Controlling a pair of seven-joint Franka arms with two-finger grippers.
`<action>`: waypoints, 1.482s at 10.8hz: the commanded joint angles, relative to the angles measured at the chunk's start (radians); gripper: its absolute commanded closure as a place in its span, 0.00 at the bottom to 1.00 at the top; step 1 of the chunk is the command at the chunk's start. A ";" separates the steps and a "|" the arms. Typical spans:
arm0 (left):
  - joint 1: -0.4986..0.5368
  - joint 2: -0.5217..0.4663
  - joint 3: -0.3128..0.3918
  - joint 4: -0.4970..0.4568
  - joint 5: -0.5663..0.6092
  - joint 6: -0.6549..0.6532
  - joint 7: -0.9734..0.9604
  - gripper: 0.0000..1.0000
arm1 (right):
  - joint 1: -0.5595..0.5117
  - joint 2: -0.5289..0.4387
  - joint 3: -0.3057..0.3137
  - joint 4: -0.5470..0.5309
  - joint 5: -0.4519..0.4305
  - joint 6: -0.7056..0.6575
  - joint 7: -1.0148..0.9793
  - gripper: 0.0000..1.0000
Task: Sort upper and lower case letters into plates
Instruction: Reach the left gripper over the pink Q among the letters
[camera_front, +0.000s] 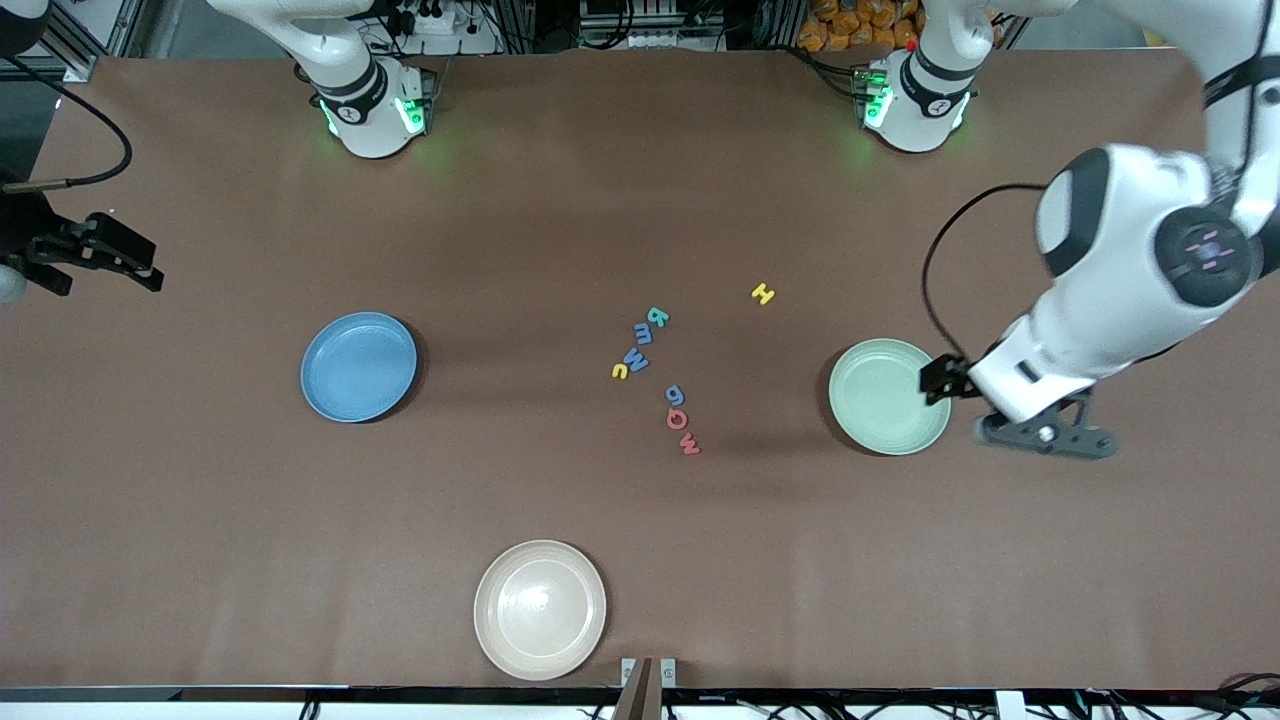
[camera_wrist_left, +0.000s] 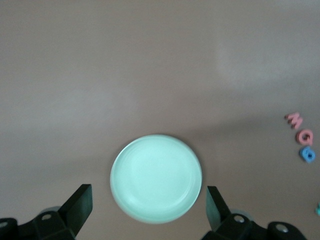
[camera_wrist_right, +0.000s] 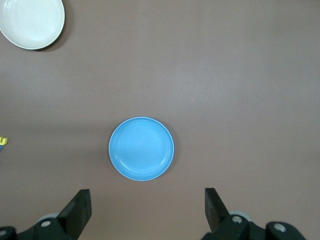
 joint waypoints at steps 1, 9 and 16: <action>-0.046 0.090 0.004 0.025 0.029 0.119 -0.140 0.00 | -0.010 -0.002 0.007 0.004 0.014 -0.003 0.007 0.00; -0.158 0.371 -0.021 0.238 0.030 0.251 -0.473 0.00 | -0.035 0.001 0.016 0.003 0.017 0.004 0.004 0.00; -0.379 0.588 0.042 0.249 0.032 0.553 -0.564 0.00 | -0.029 0.004 0.016 0.004 0.016 0.007 0.006 0.00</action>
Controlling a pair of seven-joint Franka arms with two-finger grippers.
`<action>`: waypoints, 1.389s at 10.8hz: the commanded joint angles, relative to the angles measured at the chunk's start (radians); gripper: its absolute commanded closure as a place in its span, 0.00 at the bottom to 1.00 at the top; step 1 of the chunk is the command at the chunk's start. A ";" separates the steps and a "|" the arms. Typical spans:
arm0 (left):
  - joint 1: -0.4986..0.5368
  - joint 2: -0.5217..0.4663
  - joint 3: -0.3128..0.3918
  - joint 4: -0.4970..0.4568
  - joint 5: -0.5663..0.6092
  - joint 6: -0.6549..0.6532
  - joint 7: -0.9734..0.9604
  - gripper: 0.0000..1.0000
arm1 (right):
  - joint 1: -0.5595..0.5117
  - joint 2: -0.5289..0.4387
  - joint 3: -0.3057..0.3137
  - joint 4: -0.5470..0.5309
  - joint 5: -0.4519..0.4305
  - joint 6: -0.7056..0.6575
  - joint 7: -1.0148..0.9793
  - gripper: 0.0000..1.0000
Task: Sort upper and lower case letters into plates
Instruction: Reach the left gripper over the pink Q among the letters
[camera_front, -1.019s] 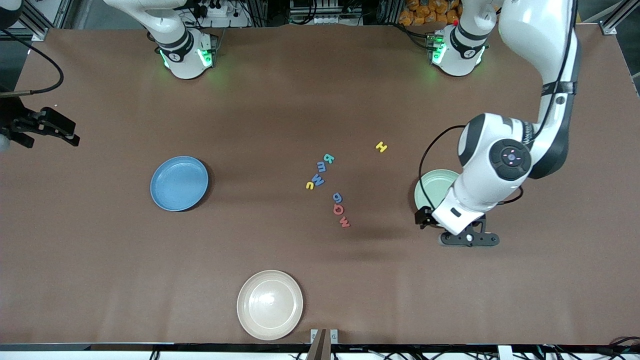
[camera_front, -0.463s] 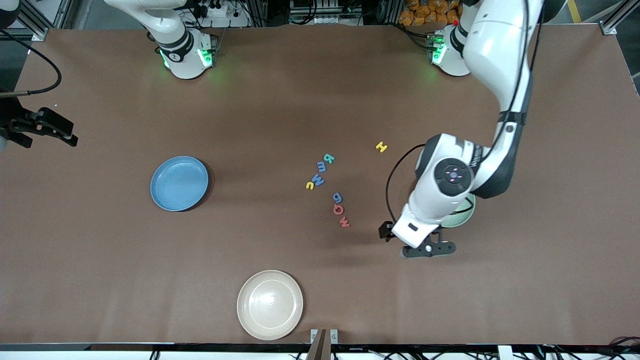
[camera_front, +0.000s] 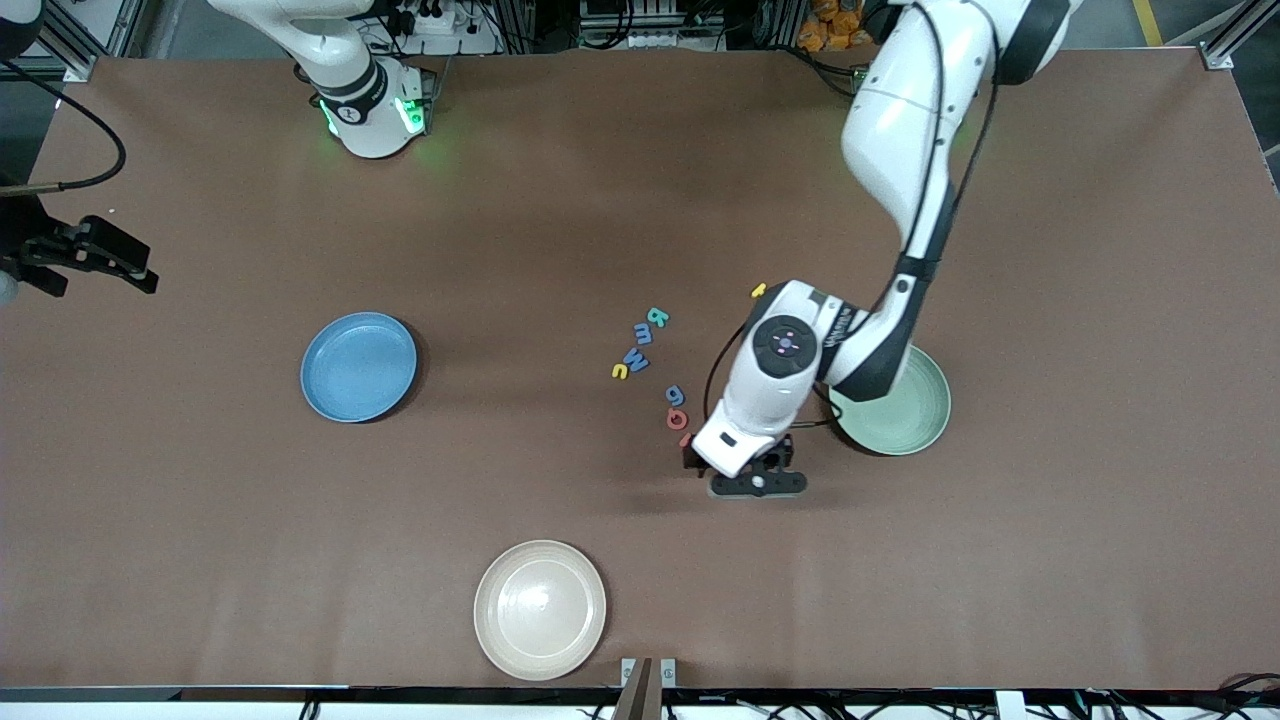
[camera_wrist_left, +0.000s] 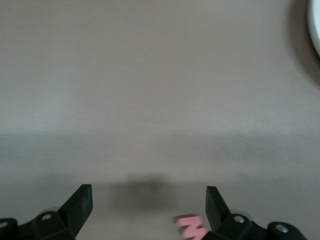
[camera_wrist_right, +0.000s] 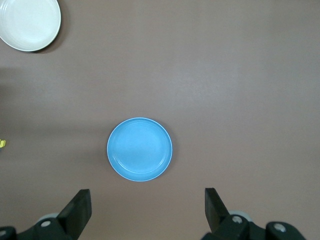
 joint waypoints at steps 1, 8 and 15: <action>-0.069 0.092 0.025 0.060 0.025 0.048 -0.038 0.00 | -0.009 0.003 0.009 0.006 0.014 0.002 0.005 0.00; -0.127 0.109 0.014 0.052 0.013 0.028 -0.176 0.00 | -0.009 0.006 0.009 0.006 0.014 0.000 0.005 0.00; -0.133 0.078 0.016 0.038 -0.053 -0.150 -0.199 0.00 | -0.010 0.008 0.007 0.006 0.014 0.000 0.003 0.00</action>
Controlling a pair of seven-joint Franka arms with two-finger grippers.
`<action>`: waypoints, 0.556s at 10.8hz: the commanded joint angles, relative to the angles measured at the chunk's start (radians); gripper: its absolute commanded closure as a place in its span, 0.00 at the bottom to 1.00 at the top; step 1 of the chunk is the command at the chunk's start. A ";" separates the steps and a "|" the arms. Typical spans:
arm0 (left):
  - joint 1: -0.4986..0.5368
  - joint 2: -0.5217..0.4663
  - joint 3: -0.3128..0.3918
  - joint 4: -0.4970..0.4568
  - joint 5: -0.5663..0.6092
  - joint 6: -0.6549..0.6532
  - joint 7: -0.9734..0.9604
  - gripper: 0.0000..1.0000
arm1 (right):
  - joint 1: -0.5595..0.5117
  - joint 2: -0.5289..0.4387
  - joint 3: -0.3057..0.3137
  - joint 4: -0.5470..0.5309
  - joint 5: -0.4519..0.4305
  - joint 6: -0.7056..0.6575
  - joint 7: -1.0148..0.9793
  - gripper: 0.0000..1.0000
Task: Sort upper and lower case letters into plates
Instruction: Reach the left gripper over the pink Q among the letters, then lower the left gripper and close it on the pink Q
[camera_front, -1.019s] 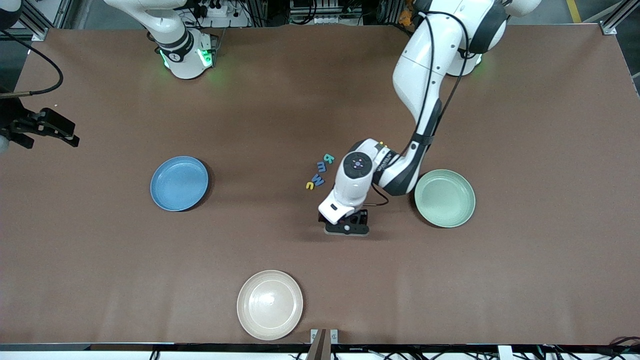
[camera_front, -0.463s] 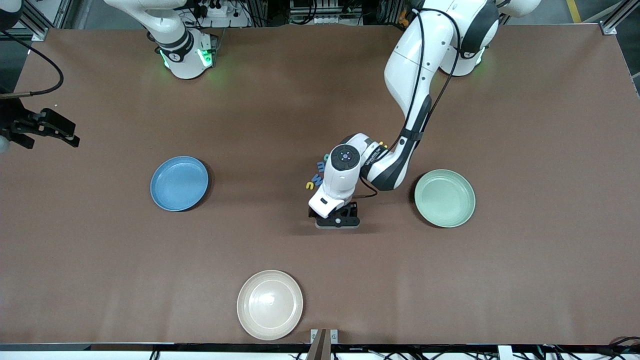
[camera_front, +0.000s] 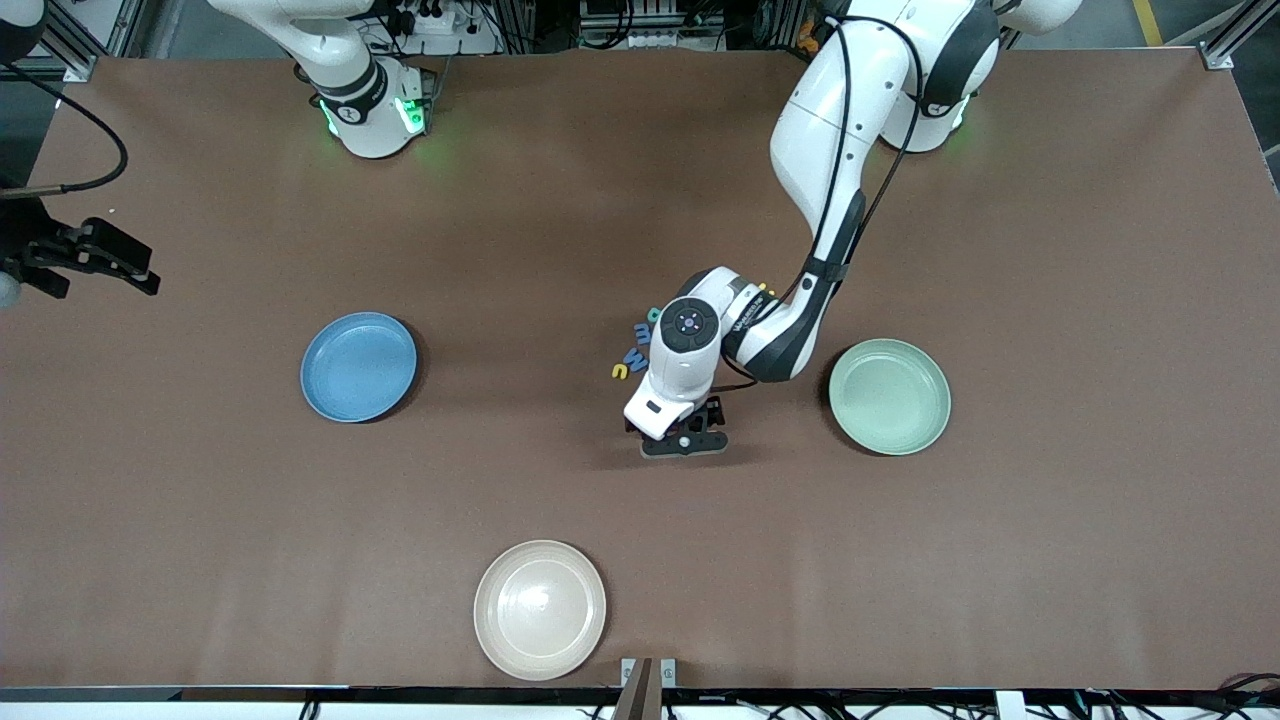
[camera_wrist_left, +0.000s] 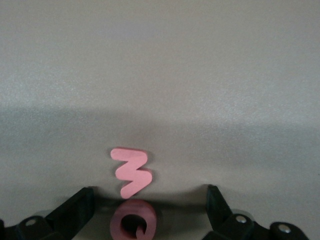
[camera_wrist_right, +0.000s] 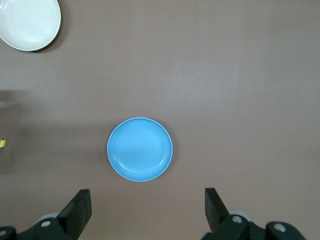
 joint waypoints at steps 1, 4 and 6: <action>-0.010 -0.018 0.003 -0.006 -0.031 -0.100 -0.009 0.00 | -0.011 0.004 0.006 0.006 0.014 0.000 0.003 0.00; -0.008 -0.034 0.005 -0.004 -0.031 -0.141 -0.008 0.00 | -0.009 0.004 0.006 0.006 0.014 0.001 0.003 0.00; -0.007 -0.034 0.008 0.005 -0.031 -0.141 -0.003 0.02 | -0.011 0.004 0.006 0.006 0.013 0.000 0.003 0.00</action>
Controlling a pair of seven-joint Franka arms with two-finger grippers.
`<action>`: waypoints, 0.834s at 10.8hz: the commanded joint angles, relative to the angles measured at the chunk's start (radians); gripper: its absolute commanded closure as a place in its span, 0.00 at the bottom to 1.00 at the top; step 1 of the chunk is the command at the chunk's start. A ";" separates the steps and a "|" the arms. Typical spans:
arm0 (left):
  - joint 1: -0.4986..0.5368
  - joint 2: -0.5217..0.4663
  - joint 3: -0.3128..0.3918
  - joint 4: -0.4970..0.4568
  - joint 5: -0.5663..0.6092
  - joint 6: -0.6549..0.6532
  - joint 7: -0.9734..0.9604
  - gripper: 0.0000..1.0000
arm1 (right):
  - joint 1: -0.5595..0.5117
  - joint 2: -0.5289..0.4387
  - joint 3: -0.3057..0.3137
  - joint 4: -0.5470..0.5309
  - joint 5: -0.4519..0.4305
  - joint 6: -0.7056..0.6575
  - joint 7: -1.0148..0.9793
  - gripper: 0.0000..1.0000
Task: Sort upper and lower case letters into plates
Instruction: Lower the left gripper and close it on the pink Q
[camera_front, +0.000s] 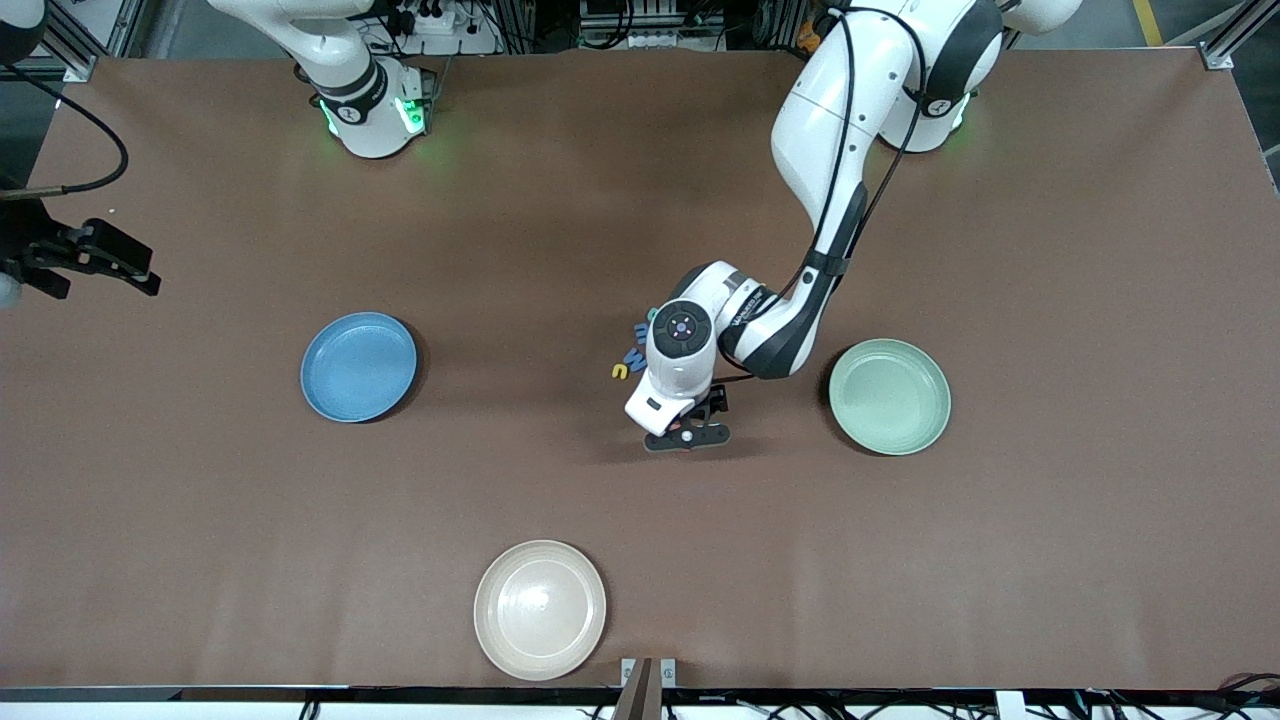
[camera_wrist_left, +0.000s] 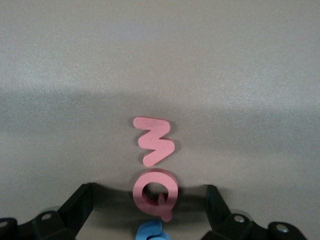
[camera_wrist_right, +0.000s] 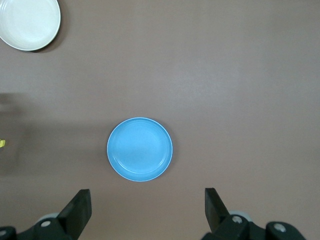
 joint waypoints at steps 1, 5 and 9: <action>-0.004 -0.011 0.013 0.003 -0.028 -0.019 0.004 0.06 | -0.011 0.003 0.006 0.006 0.013 0.000 0.003 0.00; -0.005 -0.011 0.028 0.005 -0.026 -0.017 0.010 0.24 | -0.011 0.003 0.006 0.006 0.013 0.000 0.003 0.00; -0.009 -0.011 0.014 0.005 -0.028 -0.017 0.002 0.24 | -0.011 0.004 0.005 0.006 0.013 0.000 0.003 0.00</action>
